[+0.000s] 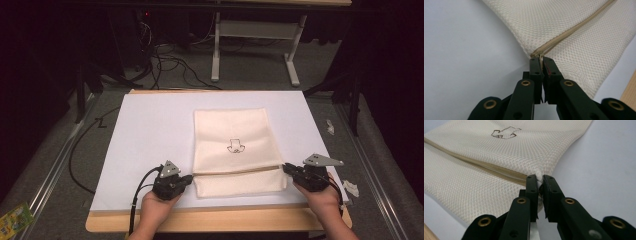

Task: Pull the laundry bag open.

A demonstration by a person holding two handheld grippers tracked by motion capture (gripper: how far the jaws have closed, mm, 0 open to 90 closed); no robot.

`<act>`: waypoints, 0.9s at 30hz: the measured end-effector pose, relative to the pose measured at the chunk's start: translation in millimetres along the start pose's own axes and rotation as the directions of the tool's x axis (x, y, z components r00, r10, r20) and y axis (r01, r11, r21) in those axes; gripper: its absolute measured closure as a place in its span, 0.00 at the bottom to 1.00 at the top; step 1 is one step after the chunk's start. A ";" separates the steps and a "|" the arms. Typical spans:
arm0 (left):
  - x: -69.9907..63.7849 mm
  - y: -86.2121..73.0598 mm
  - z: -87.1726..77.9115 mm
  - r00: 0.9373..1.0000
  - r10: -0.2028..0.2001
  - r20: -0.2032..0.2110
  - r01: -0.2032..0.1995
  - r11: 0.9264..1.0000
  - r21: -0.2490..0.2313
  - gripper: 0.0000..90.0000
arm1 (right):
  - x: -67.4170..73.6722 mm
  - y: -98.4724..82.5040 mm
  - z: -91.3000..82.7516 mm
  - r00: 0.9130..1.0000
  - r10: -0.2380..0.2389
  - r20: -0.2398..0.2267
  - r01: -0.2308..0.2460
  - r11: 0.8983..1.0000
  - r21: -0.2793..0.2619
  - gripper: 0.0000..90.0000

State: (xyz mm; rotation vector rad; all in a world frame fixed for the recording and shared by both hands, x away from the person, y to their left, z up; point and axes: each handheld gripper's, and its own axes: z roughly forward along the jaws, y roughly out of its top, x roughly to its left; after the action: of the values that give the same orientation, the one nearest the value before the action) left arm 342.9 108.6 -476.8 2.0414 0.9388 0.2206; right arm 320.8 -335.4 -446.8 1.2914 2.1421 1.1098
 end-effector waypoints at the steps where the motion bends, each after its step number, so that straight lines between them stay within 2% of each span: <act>1: -0.2 -0.2 0.5 1.000 0.000 -0.001 0.000 1.000 -0.002 0.96 | 0.0 -0.8 0.6 1.000 0.000 0.000 0.000 1.000 0.003 0.93; 5: 1.2 -0.5 -0.2 1.000 0.017 -0.008 -0.017 1.000 -0.003 0.96 | 1.4 -1.6 2.0 1.000 -0.004 -0.003 0.004 1.000 0.011 0.93; 9: 2.1 -0.4 -1.6 1.000 0.015 -0.014 -0.015 1.000 -0.008 0.95 | 1.7 -2.0 3.0 1.000 -0.005 -0.004 0.005 1.000 0.015 0.91; 12: 1.8 -0.5 -1.4 1.000 0.012 -0.003 -0.012 1.000 -0.011 0.88 | 1.2 -3.4 3.7 1.000 -0.002 -0.003 0.002 1.000 0.022 0.88; 14: 1.6 -0.4 -1.6 1.000 0.013 -0.005 -0.013 1.000 -0.012 0.85 | 0.7 -3.4 3.5 1.000 -0.003 -0.001 0.003 1.000 0.015 0.85; 18: 3.5 0.7 -4.8 1.000 0.007 -0.020 -0.008 0.999 -0.032 0.78 | -0.6 -2.4 2.9 1.000 0.007 -0.011 -0.007 1.000 -0.009 0.73; 19: 4.6 0.9 -6.0 1.000 0.006 -0.019 -0.007 0.999 -0.038 0.78 | -0.6 -2.4 2.9 1.000 0.007 -0.011 -0.007 1.000 -0.009 0.73; 20: 6.4 1.7 -8.9 1.000 0.002 -0.029 -0.003 0.998 -0.058 0.72 | -0.4 -1.2 1.8 1.000 0.011 -0.011 -0.011 1.000 -0.021 0.65; 22: 7.2 2.2 -10.2 0.999 0.008 -0.038 -0.010 0.998 -0.061 0.66 | -0.6 -0.2 0.9 1.000 0.011 -0.011 -0.011 1.000 -0.028 0.62; 23: 9.2 4.1 -15.0 0.997 0.033 -0.075 -0.038 0.997 -0.070 0.63 | -1.8 1.6 -0.7 1.000 0.009 -0.013 -0.010 0.999 -0.050 0.55; 24: 9.2 4.1 -15.0 0.997 0.033 -0.075 -0.038 0.997 -0.070 0.60 | -1.8 1.6 -0.7 1.000 0.009 -0.013 -0.010 0.999 -0.050 0.55; 25: 10.8 4.7 -17.8 0.995 0.041 -0.096 -0.049 0.995 -0.084 0.60 | -2.9 2.4 -1.4 1.000 0.009 -0.012 -0.010 0.999 -0.052 0.49; 26: 14.5 5.7 -23.5 0.990 0.057 -0.127 -0.069 0.994 -0.090 0.55 | -4.9 3.4 -2.6 1.000 0.011 -0.001 -0.011 0.998 -0.059 0.42; 27: 16.7 5.8 -26.7 0.987 0.062 -0.147 -0.077 0.992 -0.099 0.53 | -6.1 3.5 -3.4 1.000 0.010 0.008 -0.009 0.998 -0.063 0.40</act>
State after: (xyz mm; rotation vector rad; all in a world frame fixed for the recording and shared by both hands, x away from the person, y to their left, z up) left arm 345.3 134.9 -458.7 1.9837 0.9244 0.4502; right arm 323.4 -341.2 -442.2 1.2769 2.0807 1.1642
